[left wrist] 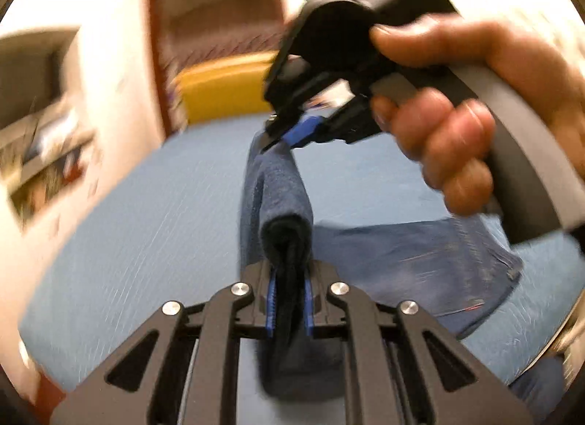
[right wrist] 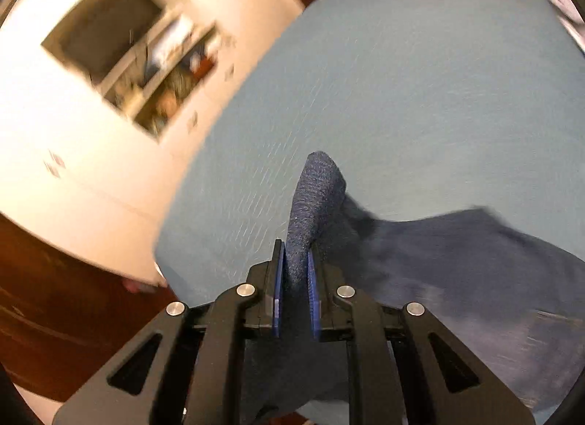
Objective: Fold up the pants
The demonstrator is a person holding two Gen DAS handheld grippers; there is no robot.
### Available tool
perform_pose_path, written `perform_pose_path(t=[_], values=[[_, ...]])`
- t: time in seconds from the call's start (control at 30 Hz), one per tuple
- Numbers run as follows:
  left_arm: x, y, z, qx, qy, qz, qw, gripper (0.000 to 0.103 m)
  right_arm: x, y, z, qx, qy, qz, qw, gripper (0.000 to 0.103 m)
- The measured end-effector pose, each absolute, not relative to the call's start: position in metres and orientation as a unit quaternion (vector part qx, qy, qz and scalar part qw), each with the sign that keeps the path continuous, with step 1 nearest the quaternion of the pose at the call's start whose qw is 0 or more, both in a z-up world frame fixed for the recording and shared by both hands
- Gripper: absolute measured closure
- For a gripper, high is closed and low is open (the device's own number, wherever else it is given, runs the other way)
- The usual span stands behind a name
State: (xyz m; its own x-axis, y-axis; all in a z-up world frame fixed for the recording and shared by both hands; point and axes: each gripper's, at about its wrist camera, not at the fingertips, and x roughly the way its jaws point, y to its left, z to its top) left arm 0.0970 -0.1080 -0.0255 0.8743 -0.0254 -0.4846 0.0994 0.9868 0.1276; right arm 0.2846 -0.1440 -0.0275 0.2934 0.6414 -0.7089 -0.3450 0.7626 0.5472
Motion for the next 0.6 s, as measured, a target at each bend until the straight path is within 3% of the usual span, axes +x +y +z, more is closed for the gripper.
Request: perform_pose_path(t=[0.1,0.17,0.27,0.33,0.4,0.43,0.47,0.6], values=[[0.105,-0.22,-0.054,0.148,0.244,-0.073,0.956,0.092,0.277,-0.245,-0.038,0.172,0.497,0.285,0.801,0.089],[0.099,-0.281,-0.088,0.194,0.244,-0.086,0.946,0.092,0.276,-0.319,-0.075,0.2,0.497,0.254,0.806,0.082],[0.099,-0.349,-0.159,0.279,0.263,-0.097,0.918,0.091,0.274,-0.387,-0.14,0.235,0.524,0.222,0.788,0.08],[0.093,-0.363,-0.187,0.323,0.255,-0.093,0.906,0.085,0.272,-0.416,-0.194,0.251,0.555,0.204,0.766,0.079],[0.082,-0.371,-0.201,0.366,0.217,-0.075,0.902,0.054,0.272,-0.432,-0.215,0.277,0.555,0.22,0.753,0.078],[0.08,-0.37,-0.203,0.375,0.205,-0.068,0.902,0.052,0.27,-0.436,-0.216,0.286,0.549,0.23,0.751,0.078],[0.077,-0.371,-0.206,0.388,0.193,-0.061,0.899,0.052,0.268,-0.44,-0.215,0.292,0.541,0.242,0.751,0.074],[0.072,-0.38,-0.214,0.409,0.177,-0.059,0.893,0.058,0.267,-0.444,-0.203,0.285,0.521,0.283,0.753,0.035]])
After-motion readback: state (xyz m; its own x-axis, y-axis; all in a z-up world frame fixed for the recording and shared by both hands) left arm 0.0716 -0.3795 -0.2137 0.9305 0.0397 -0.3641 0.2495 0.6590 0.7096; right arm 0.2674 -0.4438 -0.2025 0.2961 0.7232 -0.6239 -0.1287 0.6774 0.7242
